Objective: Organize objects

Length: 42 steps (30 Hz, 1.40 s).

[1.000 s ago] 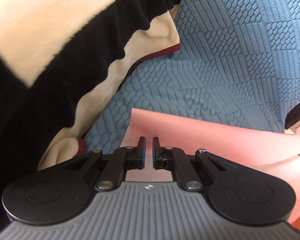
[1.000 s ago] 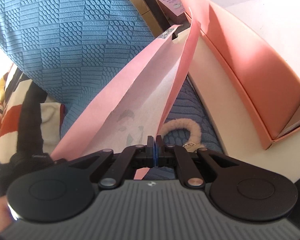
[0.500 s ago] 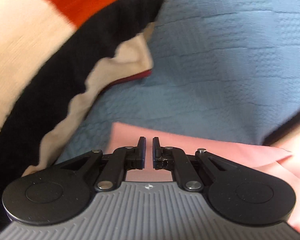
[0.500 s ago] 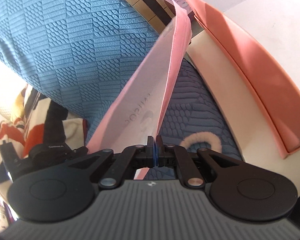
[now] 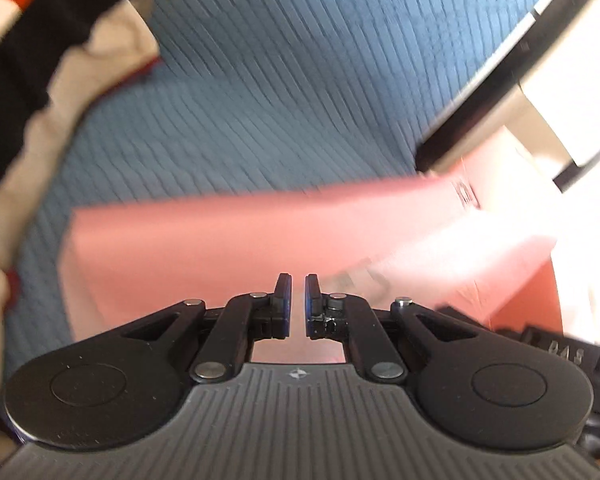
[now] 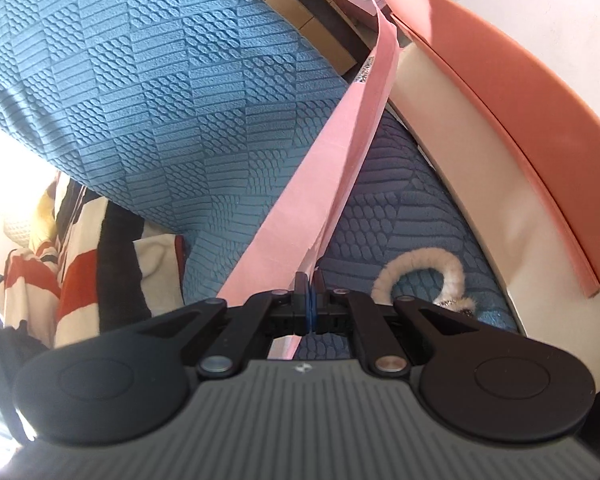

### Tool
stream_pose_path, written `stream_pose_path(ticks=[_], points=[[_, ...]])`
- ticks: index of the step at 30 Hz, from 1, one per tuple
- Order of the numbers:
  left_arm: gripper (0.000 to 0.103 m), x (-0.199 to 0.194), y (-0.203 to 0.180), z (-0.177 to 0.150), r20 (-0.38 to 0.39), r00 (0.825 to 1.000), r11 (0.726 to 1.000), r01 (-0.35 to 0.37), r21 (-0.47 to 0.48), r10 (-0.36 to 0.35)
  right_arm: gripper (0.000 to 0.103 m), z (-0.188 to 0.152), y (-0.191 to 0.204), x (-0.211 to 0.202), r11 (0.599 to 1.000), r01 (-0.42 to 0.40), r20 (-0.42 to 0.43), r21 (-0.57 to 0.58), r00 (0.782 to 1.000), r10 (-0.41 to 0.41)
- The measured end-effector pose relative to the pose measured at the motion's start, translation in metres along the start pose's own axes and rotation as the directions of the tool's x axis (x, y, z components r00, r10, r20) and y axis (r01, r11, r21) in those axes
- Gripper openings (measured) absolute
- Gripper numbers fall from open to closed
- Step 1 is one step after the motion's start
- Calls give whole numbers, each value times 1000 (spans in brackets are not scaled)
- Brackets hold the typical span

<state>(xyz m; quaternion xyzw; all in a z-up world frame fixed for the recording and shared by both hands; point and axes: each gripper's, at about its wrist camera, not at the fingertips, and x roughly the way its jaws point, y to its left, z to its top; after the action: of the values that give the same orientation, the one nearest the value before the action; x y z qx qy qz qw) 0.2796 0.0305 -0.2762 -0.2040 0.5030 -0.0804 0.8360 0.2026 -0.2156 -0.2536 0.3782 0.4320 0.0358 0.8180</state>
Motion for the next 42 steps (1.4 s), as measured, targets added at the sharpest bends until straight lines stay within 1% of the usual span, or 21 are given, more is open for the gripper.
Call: stream_pose_path(ticks=[2, 3, 7, 8, 9, 11, 13, 16, 18, 20, 23, 25, 31, 35, 39, 41, 42], points=[[7, 11, -7, -6, -33, 999, 1000, 7, 22, -7, 4, 1, -3, 0, 1000, -1, 0, 2, 1000, 1], [7, 16, -10, -9, -45, 999, 999, 1, 34, 1, 4, 2, -4, 0, 1000, -4, -1, 5, 1000, 4], [7, 37, -17, -20, -82, 994, 993, -66, 93, 74, 4, 4, -10, 0, 1000, -9, -10, 20, 1000, 9], [7, 41, -17, -21, -81, 993, 992, -78, 100, 86, 4, 5, -12, 0, 1000, -12, -14, 25, 1000, 12], [7, 41, -19, -21, -58, 995, 991, -79, 108, 85, 4, 6, -13, 0, 1000, -13, -14, 27, 1000, 14], [7, 43, -22, -22, -50, 995, 989, -85, 119, 92, 4, 7, -12, -1, 999, -19, -16, 27, 1000, 19], [7, 45, -24, -23, -30, 994, 984, -95, 148, 100, 4, 8, -11, -2, 1000, -24, -13, 20, 1000, 24], [7, 47, -24, -23, 1, 992, 976, -127, 176, 129, 4, 9, -9, -3, 1000, -24, -11, 19, 1000, 24], [7, 47, -25, -21, 36, 984, 966, -181, 186, 177, 4, 10, -8, -4, 1000, -21, -10, 24, 1000, 21], [7, 48, -26, -20, 72, 969, 951, -248, 185, 238, 4, 11, -9, -5, 1000, -22, -11, 22, 1000, 22], [7, 48, -28, -19, 114, 946, 923, -322, 208, 305, 4, 13, -7, -6, 1000, -20, -6, 8, 1000, 20], [7, 46, -28, -16, 149, 931, 910, -360, 208, 334, 4, 14, -6, -6, 1000, -16, -8, 10, 1000, 17], [9, 39, -14, 11, 195, 913, 913, -385, 132, 357, 4, 17, -5, -3, 1000, 18, -25, 0, 1000, -18], [9, 39, 1, 35, 179, 909, 915, -395, 80, 376, 4, 19, -5, 3, 999, 41, -34, -10, 999, -41], [9, 38, 5, 47, 164, 897, 900, -427, 88, 410, 4, 21, -4, 9, 998, 60, -39, -15, 997, -60], [9, 43, 4, 52, 151, 892, 888, -444, 116, 426, 4, 22, -5, 12, 998, 65, -48, -7, 997, -65], [9, 46, 2, 54, 149, 886, 879, -458, 134, 439, 4, 22, -7, 15, 998, 63, -58, 7, 996, -63]])
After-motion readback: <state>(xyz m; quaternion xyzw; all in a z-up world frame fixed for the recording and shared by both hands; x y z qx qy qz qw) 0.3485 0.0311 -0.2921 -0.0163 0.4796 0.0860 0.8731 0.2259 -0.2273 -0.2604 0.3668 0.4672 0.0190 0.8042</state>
